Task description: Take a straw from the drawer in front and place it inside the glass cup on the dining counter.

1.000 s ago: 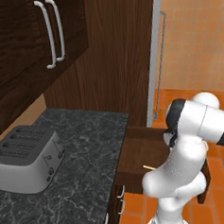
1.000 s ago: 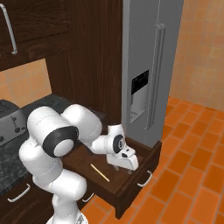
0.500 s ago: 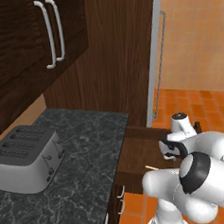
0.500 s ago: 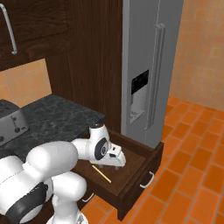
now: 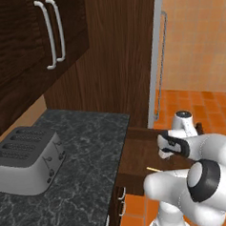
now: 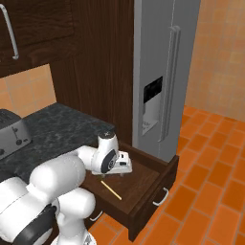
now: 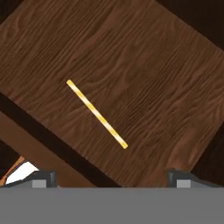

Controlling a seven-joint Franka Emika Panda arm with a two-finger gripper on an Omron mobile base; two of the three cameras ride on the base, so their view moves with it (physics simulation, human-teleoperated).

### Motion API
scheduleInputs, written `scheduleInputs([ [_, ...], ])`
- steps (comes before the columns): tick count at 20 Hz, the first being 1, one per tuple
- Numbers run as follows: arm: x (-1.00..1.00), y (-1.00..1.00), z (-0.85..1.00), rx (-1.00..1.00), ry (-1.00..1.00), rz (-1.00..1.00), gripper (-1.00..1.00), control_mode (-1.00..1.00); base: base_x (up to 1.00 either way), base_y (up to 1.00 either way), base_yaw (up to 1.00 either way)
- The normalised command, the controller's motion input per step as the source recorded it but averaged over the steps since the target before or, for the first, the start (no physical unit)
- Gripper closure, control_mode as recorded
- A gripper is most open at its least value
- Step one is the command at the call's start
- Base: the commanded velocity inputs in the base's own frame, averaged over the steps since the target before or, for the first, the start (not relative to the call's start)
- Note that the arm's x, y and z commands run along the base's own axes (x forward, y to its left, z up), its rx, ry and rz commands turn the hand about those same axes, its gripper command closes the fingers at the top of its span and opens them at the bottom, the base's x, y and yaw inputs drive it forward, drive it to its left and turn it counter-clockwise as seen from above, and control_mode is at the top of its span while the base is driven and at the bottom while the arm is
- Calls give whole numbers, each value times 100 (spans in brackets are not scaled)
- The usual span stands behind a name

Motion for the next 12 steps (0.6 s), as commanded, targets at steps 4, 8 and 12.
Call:
scheduleInputs([
  [4,37,16,-26,2,0,17,-100,-100,0,0,0],
  [8,37,19,-37,0,0,9,-100,-100,0,0,0],
  [12,35,21,-35,1,2,5,-100,-100,0,0,0],
])
